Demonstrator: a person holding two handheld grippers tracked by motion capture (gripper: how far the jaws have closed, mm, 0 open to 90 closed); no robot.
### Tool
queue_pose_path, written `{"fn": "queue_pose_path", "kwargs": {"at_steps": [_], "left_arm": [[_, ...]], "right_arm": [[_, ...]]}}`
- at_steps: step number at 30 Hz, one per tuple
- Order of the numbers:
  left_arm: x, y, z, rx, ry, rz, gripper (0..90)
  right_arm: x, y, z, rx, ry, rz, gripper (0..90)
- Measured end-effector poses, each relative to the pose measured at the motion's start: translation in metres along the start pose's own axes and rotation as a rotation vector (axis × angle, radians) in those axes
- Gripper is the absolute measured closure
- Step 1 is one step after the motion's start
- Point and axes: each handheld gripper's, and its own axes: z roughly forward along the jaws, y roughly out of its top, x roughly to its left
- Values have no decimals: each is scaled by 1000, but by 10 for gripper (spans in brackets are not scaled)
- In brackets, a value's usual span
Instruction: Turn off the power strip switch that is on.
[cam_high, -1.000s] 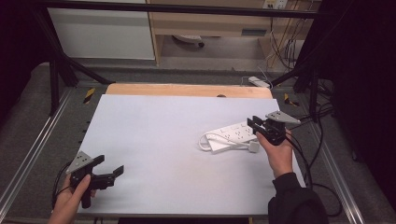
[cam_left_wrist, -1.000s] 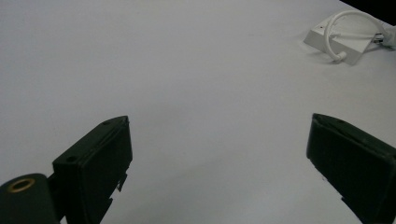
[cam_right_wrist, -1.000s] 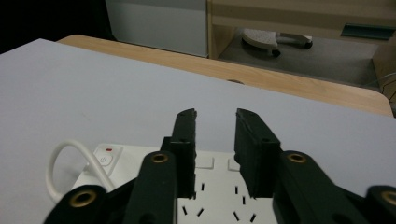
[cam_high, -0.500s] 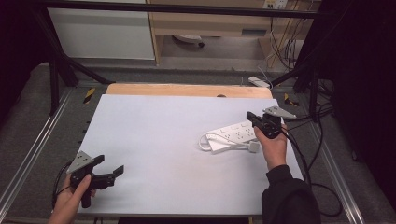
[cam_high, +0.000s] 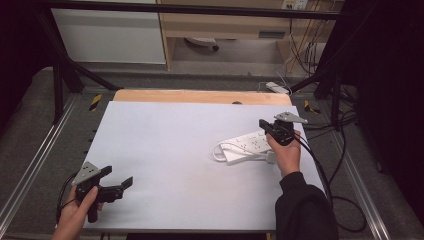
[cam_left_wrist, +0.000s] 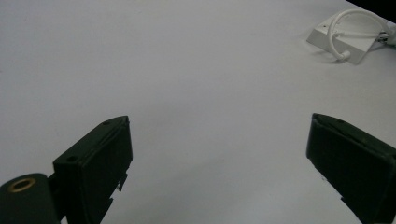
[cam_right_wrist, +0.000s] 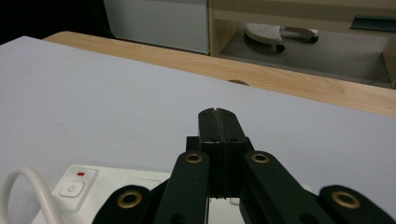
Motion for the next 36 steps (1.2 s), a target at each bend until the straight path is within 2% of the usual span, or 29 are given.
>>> {"fn": "queue_pose_path", "kwargs": {"at_steps": [19,29,36], "left_arm": [[1,0,1,1,3,-4,71],[1,0,1,3,3,-1,71],[1,0,1,5,3,-2,71]], "right_arm": [[2,-5,19,27,3,8,900],[2,-12,24,69,-11,-21,900],[4,-16,28,88,-9,-22,900]]}}
